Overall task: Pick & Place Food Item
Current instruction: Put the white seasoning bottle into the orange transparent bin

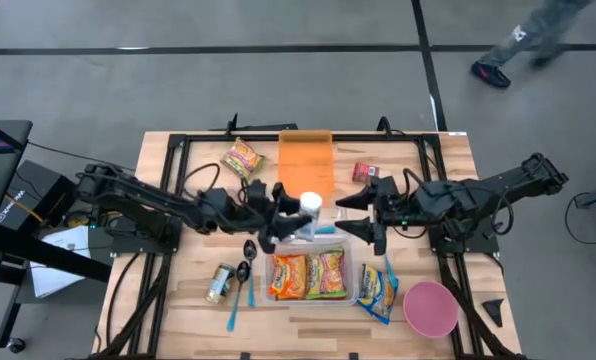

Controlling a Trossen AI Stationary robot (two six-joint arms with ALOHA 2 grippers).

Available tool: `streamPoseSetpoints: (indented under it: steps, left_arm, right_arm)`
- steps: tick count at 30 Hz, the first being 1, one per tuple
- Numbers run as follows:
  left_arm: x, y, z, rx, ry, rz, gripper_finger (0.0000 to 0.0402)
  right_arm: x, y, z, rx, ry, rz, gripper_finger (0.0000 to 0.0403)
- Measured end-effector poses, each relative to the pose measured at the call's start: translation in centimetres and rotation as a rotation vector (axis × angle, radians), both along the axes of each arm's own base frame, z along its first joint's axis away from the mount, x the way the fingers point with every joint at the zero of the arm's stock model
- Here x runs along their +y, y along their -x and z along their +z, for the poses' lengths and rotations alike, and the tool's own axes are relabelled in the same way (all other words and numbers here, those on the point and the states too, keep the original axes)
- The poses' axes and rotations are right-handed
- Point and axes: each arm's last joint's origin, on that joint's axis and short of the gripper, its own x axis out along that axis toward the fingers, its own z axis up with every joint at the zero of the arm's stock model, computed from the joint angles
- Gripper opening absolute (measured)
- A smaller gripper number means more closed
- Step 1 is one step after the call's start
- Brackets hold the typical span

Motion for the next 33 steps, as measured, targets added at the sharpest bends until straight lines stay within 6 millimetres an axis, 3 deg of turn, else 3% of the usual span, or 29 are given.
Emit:
streamPoseSetpoints:
  steps: [10,19,33]
  left_arm:
    - [-1.6,-1.3,-2.5,0.101,-0.104,-0.013,0.0196]
    - [-2.1,-3.0,-2.2,0.170,-0.172,-0.033,0.0196]
    - [-1.9,-3.0,-1.9,0.175,-0.175,-0.031,0.0196]
  right_arm:
    - [0.0,0.0,0.1,-0.014,0.000,0.004,0.0285]
    - [-0.1,-1.7,-1.2,0.050,-0.018,0.073,0.0286]
    - [-0.9,-2.2,-1.8,0.093,-0.044,0.110,0.0286]
